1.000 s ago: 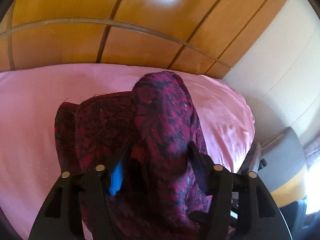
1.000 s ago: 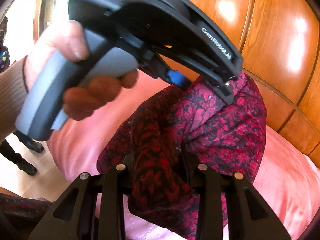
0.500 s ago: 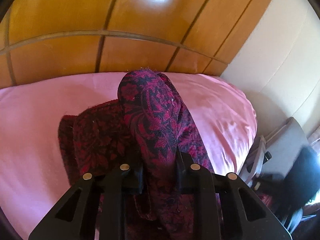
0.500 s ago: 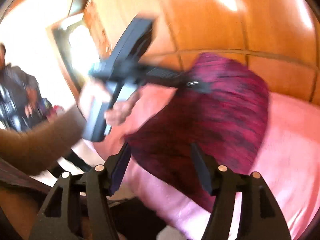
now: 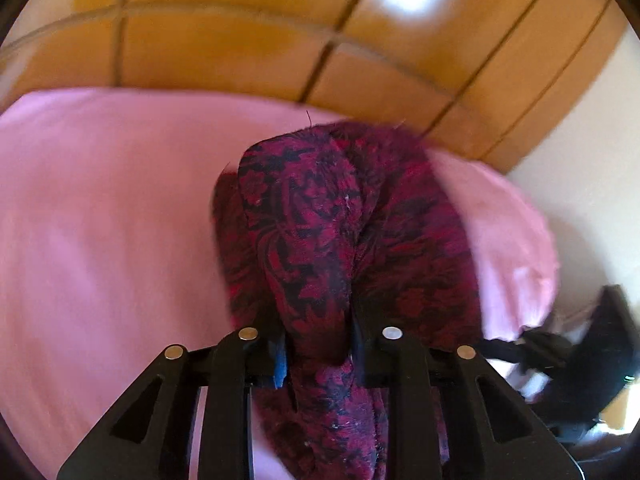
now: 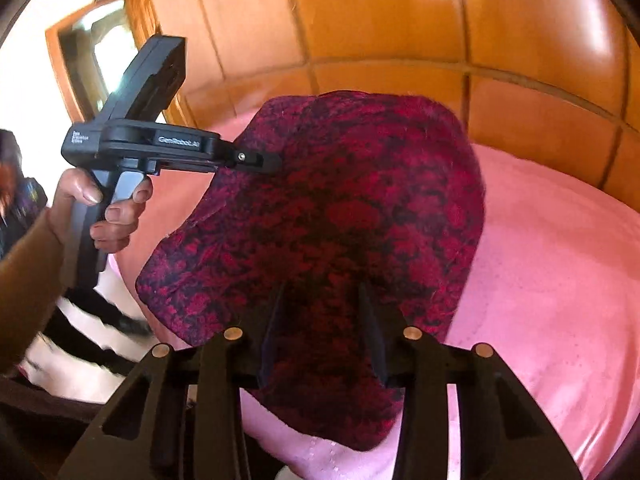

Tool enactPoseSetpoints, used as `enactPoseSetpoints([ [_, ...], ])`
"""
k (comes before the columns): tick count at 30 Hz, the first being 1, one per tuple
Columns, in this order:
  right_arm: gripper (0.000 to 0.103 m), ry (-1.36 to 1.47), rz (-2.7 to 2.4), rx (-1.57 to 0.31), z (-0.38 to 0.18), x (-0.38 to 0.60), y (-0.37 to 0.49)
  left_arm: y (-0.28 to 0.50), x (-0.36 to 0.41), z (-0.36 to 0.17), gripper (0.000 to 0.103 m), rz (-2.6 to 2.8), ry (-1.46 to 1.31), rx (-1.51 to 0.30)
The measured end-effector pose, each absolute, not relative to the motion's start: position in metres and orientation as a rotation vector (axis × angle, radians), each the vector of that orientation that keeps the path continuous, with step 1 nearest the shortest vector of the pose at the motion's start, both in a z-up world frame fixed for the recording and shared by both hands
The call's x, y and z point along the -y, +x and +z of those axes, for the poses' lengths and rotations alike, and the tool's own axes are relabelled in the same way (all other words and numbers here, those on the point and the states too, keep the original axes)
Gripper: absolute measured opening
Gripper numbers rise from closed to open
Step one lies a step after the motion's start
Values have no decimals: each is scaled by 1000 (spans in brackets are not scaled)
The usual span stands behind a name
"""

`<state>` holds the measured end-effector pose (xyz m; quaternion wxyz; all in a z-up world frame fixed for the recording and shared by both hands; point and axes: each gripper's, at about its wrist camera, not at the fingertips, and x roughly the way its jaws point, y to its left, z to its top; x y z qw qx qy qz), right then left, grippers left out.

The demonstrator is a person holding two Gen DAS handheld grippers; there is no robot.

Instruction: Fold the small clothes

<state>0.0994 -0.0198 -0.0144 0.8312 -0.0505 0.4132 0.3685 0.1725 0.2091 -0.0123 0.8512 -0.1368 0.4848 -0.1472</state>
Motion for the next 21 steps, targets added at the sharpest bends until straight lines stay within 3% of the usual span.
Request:
enactPoseSetpoints([
  [5, 37, -134, 771, -879, -17, 19, 96, 162, -211, -12, 41, -229, -345, -957],
  [11, 39, 50, 798, -863, 30, 49, 126, 154, -197, 9, 42, -195, -272, -911],
  [15, 40, 103, 721, -867, 39, 43, 170, 147, -194, 12, 54, -145, -228, -903],
  [21, 42, 2, 628, -923, 4, -1, 225, 153, -195, -10, 64, -70, -185, -913],
])
